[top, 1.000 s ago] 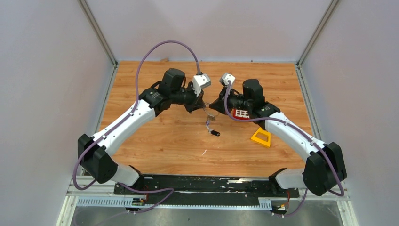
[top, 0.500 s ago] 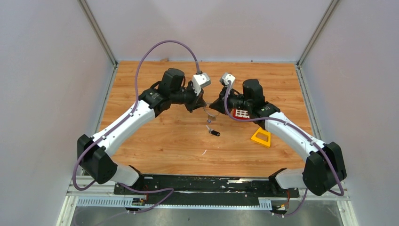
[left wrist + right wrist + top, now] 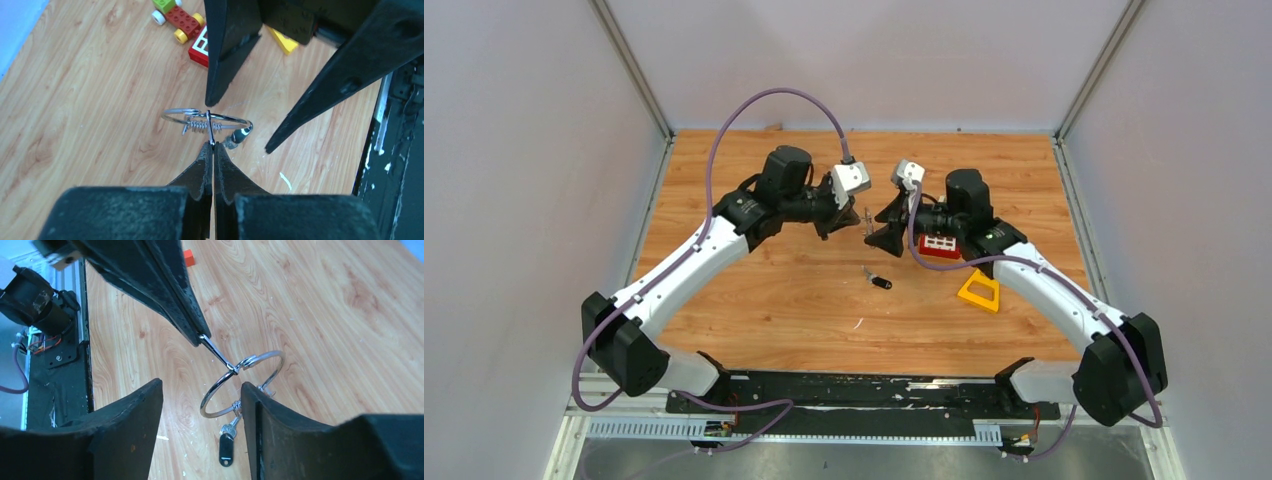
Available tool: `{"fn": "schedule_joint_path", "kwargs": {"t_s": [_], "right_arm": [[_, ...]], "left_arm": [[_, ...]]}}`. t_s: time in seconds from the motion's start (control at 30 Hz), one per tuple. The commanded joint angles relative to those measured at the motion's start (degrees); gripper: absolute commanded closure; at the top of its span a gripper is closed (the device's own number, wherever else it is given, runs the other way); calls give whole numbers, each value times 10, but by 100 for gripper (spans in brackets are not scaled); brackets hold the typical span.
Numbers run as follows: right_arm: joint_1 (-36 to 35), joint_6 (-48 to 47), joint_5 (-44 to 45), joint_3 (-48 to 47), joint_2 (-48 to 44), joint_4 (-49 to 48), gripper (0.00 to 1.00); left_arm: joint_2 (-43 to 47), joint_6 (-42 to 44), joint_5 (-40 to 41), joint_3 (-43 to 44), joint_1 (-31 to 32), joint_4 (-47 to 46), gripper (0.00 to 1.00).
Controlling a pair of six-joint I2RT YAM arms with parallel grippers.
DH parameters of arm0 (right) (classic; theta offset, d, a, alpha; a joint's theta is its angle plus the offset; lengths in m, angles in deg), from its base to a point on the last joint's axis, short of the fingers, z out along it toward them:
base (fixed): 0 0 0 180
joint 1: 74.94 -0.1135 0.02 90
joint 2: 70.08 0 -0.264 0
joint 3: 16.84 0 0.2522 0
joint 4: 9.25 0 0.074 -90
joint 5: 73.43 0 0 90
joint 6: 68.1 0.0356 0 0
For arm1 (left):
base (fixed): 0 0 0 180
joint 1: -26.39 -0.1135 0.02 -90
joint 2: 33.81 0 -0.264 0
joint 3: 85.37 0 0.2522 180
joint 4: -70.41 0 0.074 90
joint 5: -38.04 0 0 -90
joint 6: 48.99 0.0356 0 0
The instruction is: Put the keys on the keyring
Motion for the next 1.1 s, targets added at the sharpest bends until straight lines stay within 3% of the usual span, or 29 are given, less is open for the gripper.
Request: {"fn": "schedule_joint_path", "kwargs": {"t_s": [0.0, 0.33, 0.57, 1.07], "right_arm": [[7, -68, -48, -8, -42, 8, 40], [8, -146, -122, -21, -51, 56, 50], [7, -141, -180, -21, -43, 53, 52], [-3, -110, -187, -25, -22, 36, 68]], "left_arm": [[15, 83, -38, 34, 0, 49, 100], [15, 133, -114, 43, 0, 104, 100], [22, 138, -159, 33, 0, 101, 100], [40, 134, -189, 7, 1, 83, 100]]}}
